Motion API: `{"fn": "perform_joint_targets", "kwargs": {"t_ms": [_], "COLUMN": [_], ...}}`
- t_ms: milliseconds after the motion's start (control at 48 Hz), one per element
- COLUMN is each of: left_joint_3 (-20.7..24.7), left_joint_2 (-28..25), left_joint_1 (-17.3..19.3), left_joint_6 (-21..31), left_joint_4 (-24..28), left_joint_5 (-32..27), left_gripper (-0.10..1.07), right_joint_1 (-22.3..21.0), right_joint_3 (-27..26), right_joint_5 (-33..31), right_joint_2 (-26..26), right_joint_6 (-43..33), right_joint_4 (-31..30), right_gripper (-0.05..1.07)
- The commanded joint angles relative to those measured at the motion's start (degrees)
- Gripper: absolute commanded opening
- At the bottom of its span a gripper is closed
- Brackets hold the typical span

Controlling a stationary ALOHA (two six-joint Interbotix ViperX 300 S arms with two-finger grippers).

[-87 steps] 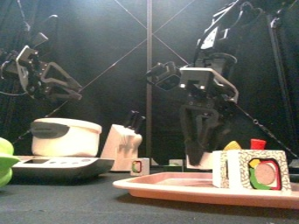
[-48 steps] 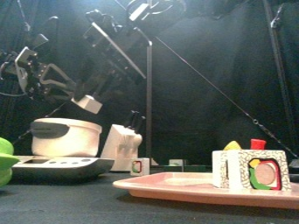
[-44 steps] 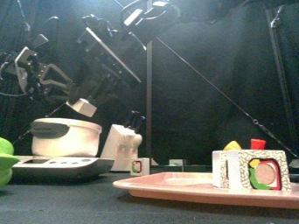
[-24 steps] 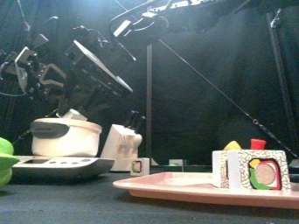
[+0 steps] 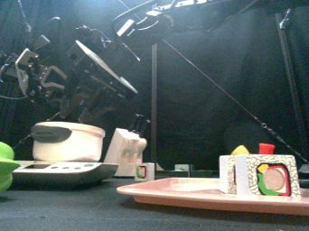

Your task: Place sushi piece in pot

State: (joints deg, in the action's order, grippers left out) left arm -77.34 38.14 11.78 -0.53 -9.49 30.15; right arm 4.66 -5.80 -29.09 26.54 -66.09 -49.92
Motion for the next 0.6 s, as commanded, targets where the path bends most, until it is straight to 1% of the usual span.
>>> {"fn": "perform_joint_targets", "kwargs": {"t_ms": [0, 292, 458, 583], "left_joint_3": [0.7, 0.7, 0.7, 0.79], "left_joint_2": [-0.09, -0.09, -0.09, -0.09], "left_joint_1": [0.18, 0.18, 0.09, 0.09], "left_joint_6": [-0.09, -0.09, -0.09, -0.09], "left_joint_4": [-0.09, -0.09, -0.09, -0.09], "left_joint_5": [0.18, 0.18, 0.18, 0.18], "left_gripper": [0.81, 0.81, 0.81, 0.81], "right_joint_1": [-0.18, -0.26, 0.18, 0.44], "right_joint_3": [-1.67, -1.05, -0.7, 1.49], "right_joint_5": [-1.58, -4.75, -4.92, -6.68], "right_joint_2": [-1.41, -1.41, -1.76, -4.31], "right_joint_6": [0.09, 0.0, 0.18, 0.09], "right_joint_4": [-0.09, -0.09, -0.88, -0.26], "right_gripper": [0.84, 0.84, 0.84, 0.84]}}
